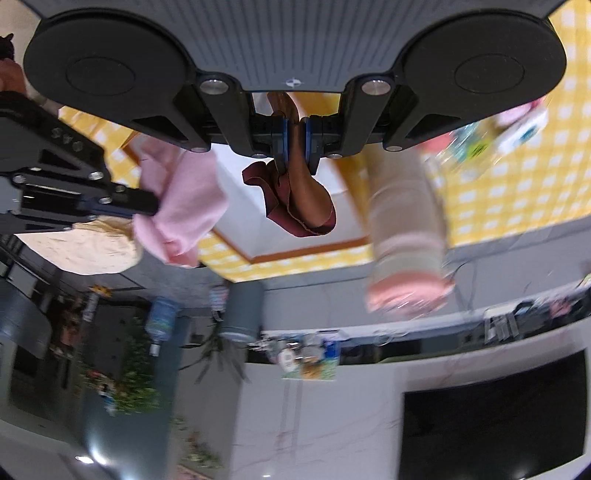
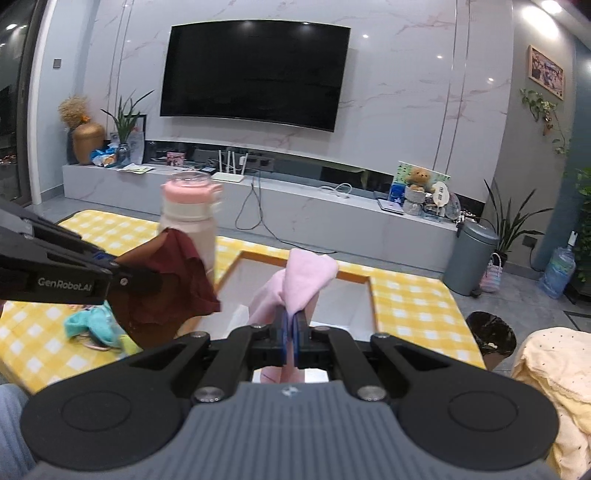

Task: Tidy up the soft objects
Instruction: 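Carry both cloths over the white box and release them inside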

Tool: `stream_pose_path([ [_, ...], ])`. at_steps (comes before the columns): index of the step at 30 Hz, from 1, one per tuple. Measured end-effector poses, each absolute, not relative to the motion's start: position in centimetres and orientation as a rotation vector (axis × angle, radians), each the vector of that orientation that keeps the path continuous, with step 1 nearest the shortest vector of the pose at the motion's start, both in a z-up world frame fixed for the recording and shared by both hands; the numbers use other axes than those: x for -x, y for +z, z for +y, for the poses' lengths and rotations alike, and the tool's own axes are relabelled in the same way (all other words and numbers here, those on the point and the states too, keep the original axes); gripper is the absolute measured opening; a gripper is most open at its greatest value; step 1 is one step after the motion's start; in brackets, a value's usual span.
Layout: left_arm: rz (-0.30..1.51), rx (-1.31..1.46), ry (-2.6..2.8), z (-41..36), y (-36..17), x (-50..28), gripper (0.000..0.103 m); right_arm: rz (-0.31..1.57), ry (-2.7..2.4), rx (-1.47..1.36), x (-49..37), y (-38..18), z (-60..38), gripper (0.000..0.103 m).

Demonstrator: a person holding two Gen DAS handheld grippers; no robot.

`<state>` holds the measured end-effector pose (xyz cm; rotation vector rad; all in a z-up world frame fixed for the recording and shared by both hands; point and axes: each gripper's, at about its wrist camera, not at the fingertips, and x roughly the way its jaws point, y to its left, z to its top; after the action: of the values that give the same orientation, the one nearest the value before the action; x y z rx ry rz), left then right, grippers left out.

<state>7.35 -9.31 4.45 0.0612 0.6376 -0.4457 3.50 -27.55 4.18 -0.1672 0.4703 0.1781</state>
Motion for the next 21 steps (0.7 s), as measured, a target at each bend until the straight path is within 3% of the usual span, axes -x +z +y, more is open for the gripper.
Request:
stream_pose_path([
  [21, 0.837, -0.287, -0.53, -17.8, -1.4, -15.7, 0.008, 0.749, 0.201, 0.256, -14.6, -2.4, -30.6, 0.0],
])
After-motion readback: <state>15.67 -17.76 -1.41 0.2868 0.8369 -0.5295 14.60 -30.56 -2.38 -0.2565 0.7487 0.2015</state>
